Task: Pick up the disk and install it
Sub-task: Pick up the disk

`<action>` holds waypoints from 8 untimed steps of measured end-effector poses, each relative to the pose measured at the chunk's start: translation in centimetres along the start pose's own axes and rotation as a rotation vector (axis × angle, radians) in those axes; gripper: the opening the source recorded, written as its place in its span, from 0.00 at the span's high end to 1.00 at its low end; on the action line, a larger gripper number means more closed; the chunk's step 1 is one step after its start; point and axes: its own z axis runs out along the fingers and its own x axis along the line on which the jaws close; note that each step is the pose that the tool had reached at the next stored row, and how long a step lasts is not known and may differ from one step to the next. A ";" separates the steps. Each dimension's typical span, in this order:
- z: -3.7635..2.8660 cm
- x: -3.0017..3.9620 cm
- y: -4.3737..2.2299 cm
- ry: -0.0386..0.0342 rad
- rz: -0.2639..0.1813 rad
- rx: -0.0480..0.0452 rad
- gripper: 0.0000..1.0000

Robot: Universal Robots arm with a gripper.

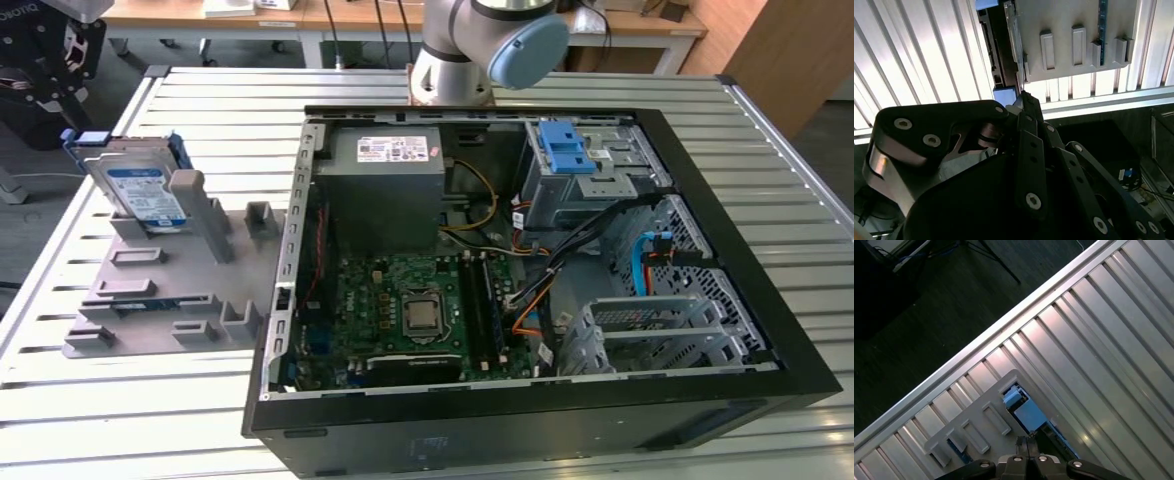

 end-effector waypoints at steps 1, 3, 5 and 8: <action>0.00 0.00 0.00 0.0000 0.000 0.0000 0.89; 0.00 0.00 0.00 0.0000 0.000 0.0000 0.89; 0.00 0.00 0.00 -0.0003 0.000 0.0003 0.89; 0.00 0.01 0.00 -0.0030 -0.001 0.0036 0.89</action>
